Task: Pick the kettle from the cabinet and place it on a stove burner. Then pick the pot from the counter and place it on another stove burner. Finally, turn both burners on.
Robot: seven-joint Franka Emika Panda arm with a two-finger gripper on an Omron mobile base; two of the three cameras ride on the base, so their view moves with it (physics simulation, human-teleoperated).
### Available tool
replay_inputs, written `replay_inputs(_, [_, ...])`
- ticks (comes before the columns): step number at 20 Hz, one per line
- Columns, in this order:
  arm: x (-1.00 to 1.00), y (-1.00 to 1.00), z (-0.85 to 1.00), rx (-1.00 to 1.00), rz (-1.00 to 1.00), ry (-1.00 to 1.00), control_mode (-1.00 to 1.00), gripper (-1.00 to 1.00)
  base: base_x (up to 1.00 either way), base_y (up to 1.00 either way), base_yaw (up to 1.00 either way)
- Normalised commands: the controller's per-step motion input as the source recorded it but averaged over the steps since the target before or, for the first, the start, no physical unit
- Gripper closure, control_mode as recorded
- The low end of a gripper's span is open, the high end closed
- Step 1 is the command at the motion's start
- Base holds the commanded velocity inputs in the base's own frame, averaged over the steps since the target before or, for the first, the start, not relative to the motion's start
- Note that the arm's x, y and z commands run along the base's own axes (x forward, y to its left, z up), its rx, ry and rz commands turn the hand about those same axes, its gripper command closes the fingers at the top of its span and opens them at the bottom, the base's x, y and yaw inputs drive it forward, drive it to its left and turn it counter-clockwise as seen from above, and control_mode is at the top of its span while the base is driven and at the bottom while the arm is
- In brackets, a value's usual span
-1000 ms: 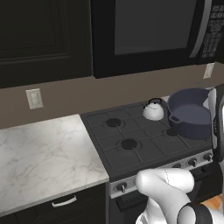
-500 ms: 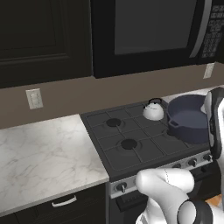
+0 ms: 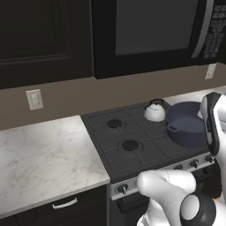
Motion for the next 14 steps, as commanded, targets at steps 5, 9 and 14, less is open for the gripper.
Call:
replay_inputs(5, [0.21,-0.02,-0.30,0.02,0.00,0.04,-1.00,1.00,0.00,0.00,0.00])
replay_inputs(9, [0.21,-0.02,-0.30,0.02,0.00,0.05,-1.00,1.00,0.00,0.00,0.00])
replay_inputs(14, [0.25,-0.03,-0.32,0.03,0.00,0.04,-1.00,1.00,0.00,0.00,0.00])
